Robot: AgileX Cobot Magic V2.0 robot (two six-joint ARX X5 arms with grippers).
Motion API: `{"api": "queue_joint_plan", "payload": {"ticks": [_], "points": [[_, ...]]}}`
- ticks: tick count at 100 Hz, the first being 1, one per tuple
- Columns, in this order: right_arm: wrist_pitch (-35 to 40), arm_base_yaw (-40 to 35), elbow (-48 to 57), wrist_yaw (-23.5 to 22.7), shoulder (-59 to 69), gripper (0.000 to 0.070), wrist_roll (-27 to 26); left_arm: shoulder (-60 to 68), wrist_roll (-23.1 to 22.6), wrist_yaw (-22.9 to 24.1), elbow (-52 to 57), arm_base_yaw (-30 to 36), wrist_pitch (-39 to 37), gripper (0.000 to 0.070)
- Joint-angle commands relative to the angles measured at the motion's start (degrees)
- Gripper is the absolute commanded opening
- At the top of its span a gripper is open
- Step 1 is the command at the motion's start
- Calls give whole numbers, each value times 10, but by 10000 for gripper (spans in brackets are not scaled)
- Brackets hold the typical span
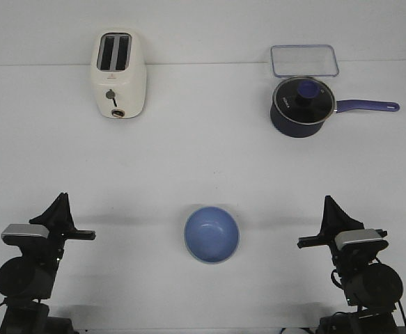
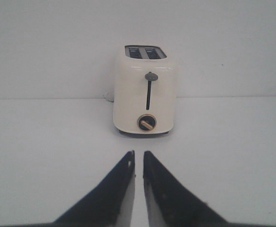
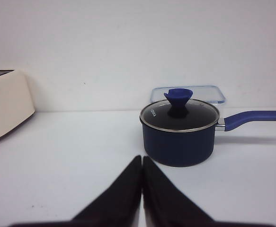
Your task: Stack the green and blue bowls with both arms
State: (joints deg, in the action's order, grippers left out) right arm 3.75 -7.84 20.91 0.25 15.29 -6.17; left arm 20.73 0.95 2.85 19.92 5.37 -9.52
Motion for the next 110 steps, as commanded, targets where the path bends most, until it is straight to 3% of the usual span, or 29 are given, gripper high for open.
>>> {"api": "queue_joint_plan", "payload": {"ticks": [1, 31, 74, 95, 110], "points": [[-7, -1, 0, 2, 1, 0, 4, 1, 2, 0, 7, 0, -7, 15], [-7, -1, 0, 2, 1, 0, 4, -9, 2, -1, 2, 2, -7, 15], [-8, -1, 0, 2, 1, 0, 4, -208, 2, 2, -148, -57, 17, 14], [-7, -1, 0, 2, 1, 0, 4, -206, 2, 2, -186, -61, -9, 15], [-7, -1, 0, 2, 1, 0, 4, -205, 30, -7, -191, -61, -9, 15]]}}
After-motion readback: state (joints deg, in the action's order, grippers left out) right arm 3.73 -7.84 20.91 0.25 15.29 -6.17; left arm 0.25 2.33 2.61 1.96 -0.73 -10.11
